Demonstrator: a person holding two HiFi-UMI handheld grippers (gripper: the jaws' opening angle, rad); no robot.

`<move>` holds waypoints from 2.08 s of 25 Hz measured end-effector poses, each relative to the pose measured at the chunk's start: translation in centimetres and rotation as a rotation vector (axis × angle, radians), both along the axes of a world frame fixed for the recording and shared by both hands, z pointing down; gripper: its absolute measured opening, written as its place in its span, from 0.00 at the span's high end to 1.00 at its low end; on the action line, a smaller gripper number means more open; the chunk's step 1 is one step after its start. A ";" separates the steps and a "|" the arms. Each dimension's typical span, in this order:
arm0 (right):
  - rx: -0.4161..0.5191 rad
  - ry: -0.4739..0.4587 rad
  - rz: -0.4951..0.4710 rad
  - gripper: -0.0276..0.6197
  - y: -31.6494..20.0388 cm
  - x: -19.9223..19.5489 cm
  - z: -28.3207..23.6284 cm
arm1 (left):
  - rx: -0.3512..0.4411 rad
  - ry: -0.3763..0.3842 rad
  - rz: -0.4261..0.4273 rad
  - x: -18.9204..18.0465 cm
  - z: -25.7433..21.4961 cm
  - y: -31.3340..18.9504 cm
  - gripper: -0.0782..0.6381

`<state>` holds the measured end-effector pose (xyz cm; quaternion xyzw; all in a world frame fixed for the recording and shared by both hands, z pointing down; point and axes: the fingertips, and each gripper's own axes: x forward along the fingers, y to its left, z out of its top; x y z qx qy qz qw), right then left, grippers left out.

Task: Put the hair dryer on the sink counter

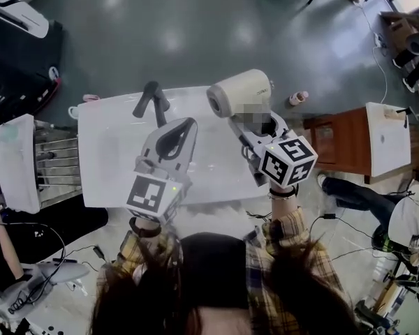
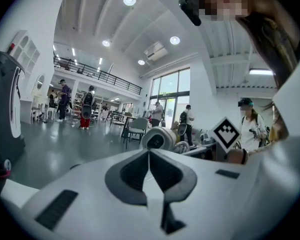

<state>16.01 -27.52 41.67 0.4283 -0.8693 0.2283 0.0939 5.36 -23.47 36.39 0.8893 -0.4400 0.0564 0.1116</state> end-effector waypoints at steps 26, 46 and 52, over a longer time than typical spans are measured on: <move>-0.269 0.194 0.148 0.55 -3.7 4.3 16.8 | -0.120 -0.016 -0.017 1.3 9.4 -1.0 0.87; -0.345 0.291 0.188 0.54 -4.7 5.4 20.7 | -0.141 -0.004 -0.028 0.9 9.8 -0.6 0.87; -0.351 0.320 0.183 0.54 -4.7 5.4 21.1 | -0.142 0.004 -0.053 0.2 9.6 -0.6 0.87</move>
